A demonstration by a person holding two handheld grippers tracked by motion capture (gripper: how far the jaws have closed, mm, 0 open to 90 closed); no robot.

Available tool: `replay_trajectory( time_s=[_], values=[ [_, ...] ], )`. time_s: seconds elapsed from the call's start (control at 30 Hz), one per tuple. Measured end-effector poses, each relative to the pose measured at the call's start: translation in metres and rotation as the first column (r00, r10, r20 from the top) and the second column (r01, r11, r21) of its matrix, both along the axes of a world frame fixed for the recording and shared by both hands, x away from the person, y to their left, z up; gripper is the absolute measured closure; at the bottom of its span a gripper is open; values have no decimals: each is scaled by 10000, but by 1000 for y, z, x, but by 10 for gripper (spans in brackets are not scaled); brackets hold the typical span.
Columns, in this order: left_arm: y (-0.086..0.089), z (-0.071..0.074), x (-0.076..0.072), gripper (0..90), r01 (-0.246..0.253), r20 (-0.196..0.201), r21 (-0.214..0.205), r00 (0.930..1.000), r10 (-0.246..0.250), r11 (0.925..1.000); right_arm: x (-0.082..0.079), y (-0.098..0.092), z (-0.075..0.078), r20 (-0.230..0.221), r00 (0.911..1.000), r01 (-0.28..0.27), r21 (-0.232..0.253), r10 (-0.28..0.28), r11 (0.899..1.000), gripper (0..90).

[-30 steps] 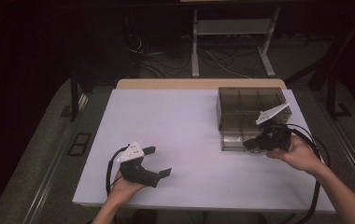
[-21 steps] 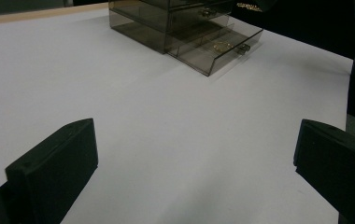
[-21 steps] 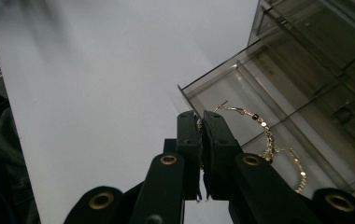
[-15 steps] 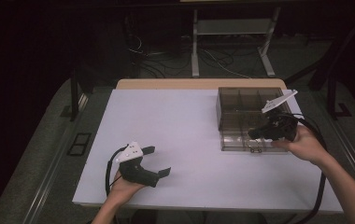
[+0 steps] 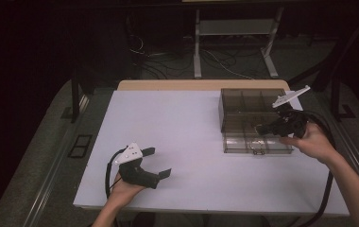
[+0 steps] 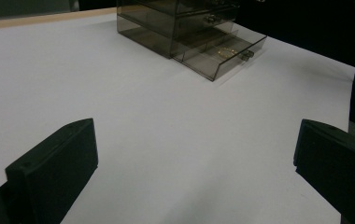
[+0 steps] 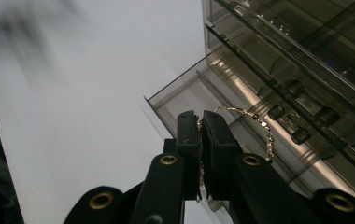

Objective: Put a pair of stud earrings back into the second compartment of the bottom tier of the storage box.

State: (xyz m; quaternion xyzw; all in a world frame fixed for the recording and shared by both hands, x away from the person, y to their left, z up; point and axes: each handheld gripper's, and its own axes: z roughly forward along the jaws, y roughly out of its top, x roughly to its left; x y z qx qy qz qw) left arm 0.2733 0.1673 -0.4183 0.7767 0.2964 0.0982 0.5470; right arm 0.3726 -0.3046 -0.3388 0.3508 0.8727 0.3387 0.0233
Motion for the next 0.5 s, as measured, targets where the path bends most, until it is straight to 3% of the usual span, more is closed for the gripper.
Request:
replay_trajectory(
  time_s=[0.23,0.5],
  values=[
    [2,1,0,0,-68,25,-62,10000,69,10000,5,-7,-5,-124,9995,283,64,-282,9996,852],
    [2,1,0,0,-97,33,-73,9999,97,9999,10,-11,-23,-362,9980,513,46,-511,9987,852]
  ],
)
